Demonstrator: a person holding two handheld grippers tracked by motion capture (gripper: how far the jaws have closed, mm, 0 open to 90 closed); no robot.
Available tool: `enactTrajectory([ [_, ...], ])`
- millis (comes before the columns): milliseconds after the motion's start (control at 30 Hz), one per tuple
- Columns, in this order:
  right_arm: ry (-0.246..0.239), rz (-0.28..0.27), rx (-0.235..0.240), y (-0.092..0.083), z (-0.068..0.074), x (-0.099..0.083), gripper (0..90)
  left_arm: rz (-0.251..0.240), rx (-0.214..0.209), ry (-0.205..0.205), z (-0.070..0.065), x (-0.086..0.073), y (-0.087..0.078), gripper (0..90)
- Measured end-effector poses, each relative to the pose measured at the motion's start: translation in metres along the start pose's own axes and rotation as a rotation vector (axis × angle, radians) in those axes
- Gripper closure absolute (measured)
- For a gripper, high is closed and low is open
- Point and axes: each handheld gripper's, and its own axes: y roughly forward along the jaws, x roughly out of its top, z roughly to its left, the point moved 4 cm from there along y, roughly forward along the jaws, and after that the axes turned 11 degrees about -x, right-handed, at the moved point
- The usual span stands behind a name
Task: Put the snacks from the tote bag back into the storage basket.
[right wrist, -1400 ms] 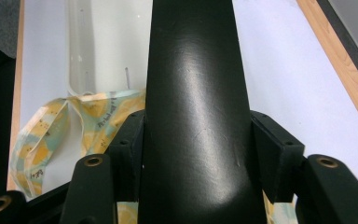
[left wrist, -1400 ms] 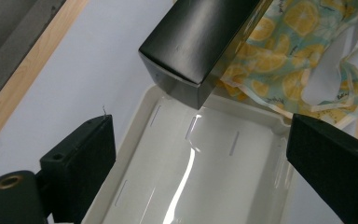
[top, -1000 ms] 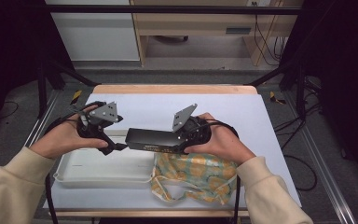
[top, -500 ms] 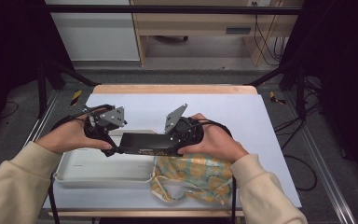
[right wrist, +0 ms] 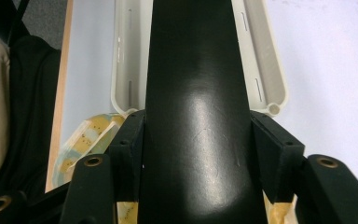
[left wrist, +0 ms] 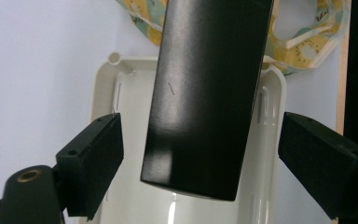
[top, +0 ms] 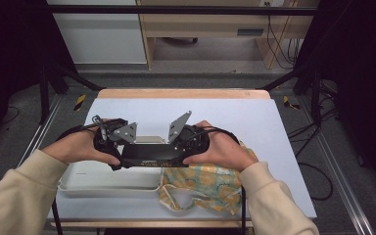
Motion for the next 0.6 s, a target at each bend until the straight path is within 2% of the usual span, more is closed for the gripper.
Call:
enactTrajectory([
  [333,0.018,0.004,0.028,0.002,0.003,0.002,43.2,0.065,-0.013,0.059,-0.004,0.002,0.01,27.1],
  [600,0.019,0.002,0.03,0.003,0.004,0.003,43.1,0.084,-0.014,0.067,-0.003,0.003,0.014,34.3],
])
